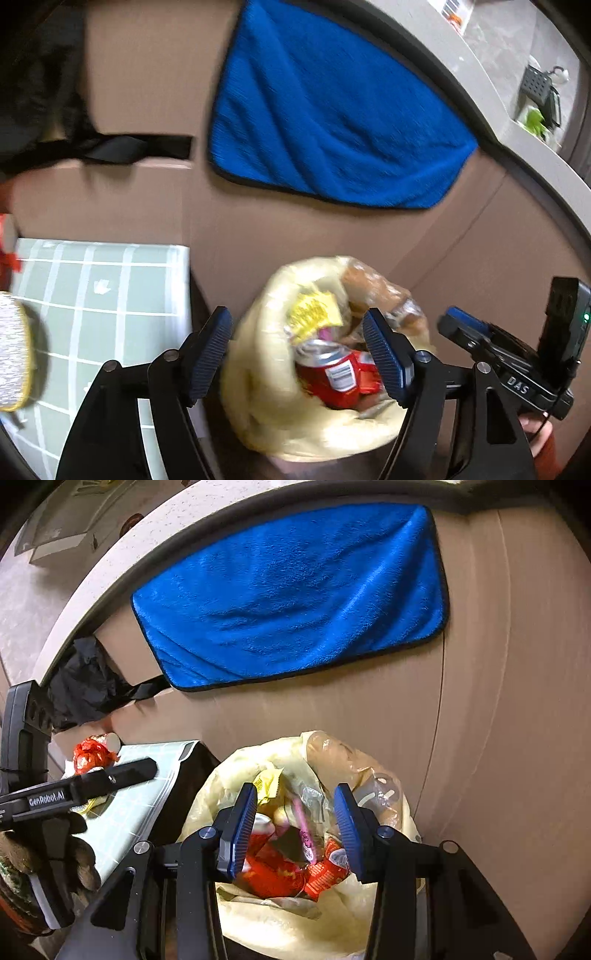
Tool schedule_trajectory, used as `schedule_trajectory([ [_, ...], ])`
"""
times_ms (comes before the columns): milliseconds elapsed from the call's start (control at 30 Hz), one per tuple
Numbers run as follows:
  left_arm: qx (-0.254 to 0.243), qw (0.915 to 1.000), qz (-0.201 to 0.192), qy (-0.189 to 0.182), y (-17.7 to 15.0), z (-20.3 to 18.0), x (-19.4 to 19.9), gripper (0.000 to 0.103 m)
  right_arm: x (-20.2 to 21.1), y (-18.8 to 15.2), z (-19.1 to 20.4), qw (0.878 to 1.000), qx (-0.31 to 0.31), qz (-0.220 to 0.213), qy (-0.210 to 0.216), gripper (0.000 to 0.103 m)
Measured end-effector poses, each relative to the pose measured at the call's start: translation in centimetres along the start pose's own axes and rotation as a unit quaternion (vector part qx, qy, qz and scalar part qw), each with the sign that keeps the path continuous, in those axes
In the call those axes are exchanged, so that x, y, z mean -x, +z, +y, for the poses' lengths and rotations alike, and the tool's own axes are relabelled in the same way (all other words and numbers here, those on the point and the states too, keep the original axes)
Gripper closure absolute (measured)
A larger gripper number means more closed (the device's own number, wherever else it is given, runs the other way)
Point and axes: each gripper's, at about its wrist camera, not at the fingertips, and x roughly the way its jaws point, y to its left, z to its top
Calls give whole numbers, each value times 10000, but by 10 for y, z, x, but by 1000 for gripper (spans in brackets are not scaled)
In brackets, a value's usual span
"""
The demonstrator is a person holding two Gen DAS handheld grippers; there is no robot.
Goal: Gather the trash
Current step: 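Carry the can and pink toy over the bin and open both grippers, then move the left gripper to the table and grasp the red plastic bag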
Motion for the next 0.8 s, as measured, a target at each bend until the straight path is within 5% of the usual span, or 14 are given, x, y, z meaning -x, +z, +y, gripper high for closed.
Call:
schedule_trajectory([
  [567, 89, 9864, -956, 1334, -41, 104, 129, 29, 22, 1, 76, 9976, 357, -522, -298, 62],
  [800, 779, 9779, -1133, 1578, -60, 190, 175, 29, 5, 6, 145, 9964, 714, -348, 285, 62],
])
